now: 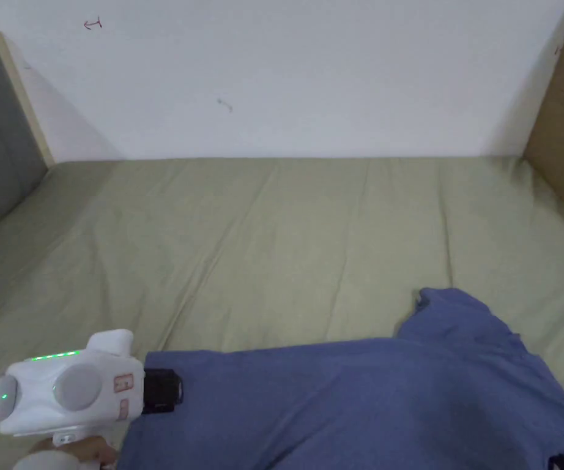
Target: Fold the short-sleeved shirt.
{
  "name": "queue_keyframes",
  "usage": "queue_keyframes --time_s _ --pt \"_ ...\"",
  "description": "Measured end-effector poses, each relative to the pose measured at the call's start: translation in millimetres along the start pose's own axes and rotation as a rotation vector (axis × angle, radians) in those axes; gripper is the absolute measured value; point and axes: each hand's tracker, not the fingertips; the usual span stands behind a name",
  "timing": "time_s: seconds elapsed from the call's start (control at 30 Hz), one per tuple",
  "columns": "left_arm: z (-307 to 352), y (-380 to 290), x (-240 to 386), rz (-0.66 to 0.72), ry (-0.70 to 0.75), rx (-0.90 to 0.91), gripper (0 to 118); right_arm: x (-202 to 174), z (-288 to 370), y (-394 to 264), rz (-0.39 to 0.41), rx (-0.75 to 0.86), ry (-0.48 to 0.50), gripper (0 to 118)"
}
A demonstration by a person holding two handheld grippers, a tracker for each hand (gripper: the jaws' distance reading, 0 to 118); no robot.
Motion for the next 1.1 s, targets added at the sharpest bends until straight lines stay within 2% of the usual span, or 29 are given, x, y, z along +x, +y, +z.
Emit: queue_keyframes --time_s 0.13,0.23,0.3,0.37,0.4,0.43,0.5,0.53,0.57,0.67,0.7,0.73,0.8,0.9,0.93,1.0,1.03,1.07,1.1 --pt "-58.8 43.5 -8.0 0.088 0.058 -0.065 84 3.1 -23.7 6.5 0.008 -0.043 0.002 1" --pt "-92.6 51.7 -6.5 0.067 0.092 -0.117 81 7.7 -35.1 9.3 0.004 -0.061 -0.002 1" --pt "-100.3 45.0 -2.3 0.028 0.119 -0.136 74 12.8 -41.0 13.2 -0.007 -0.072 -0.003 1" --pt "-88.7 48.4 2.7 -0.033 0.137 -0.119 40 15.8 -44.1 19.2 -0.015 -0.074 0.001 1" --pt "-84.5 49.1 0.9 -0.029 0.157 -0.112 18 18.0 -46.8 25.6 -0.018 -0.074 0.005 1" --pt "-81.8 49.3 -1.9 -0.024 0.153 -0.107 3 19.3 -48.9 31.5 -0.019 -0.07 0.003 1" --pt "-66.3 41.0 1.8 0.024 0.094 -0.113 3 21.2 -51.7 51.2 -0.03 -0.052 -0.007 1" --pt "-64.3 39.6 0.4 0.012 0.088 -0.115 3 23.0 -52.5 62.4 -0.028 -0.039 0.001 5" --pt "-60.8 38.0 -0.9 0.006 0.079 -0.113 3 26.2 -54.1 77.8 -0.029 -0.03 0.019 18" --pt "-48.7 40.2 0.1 0.009 0.059 -0.109 3 32.6 -65.1 125.4 -0.035 -0.018 0.032 42" --pt "-45.1 40.4 0.7 0.011 0.054 -0.102 3 34.0 -72.1 141.8 -0.024 -0.01 0.025 66" --pt "-40.9 44.2 1.5 0.014 0.051 -0.094 3 35.2 -79.0 156.3 -0.007 0.002 0.02 77" --pt "-34.9 44.7 3.9 0.004 0.046 -0.085 3 36.2 -99.6 184.2 0.014 -0.008 -0.008 76" --pt "-30.1 47.0 4.8 -0.028 0.046 -0.083 3 40.6 -141.2 206.6 0.081 -0.106 -0.112 77" --pt "-28.3 46.4 4.5 -0.034 0.046 -0.082 3 42.5 -153.6 208.2 0.08 -0.141 -0.152 76" --pt "-27.9 48.5 1.9 -0.035 0.039 -0.083 3 49.1 -176.8 204.2 0.061 -0.232 -0.14 73" --pt "-26.5 48.5 2.2 -0.036 0.036 -0.083 3 50.6 -181.7 197.2 0.014 -0.248 -0.086 68" --pt "-25.7 48.4 3.2 -0.039 0.036 -0.08 3 47.1 -177.7 196.3 0.047 -0.182 -0.132 67" --pt "-25.4 48.7 5.0 -0.044 0.039 -0.08 3 44.2 -172.1 197.9 0.069 -0.193 -0.127 65"
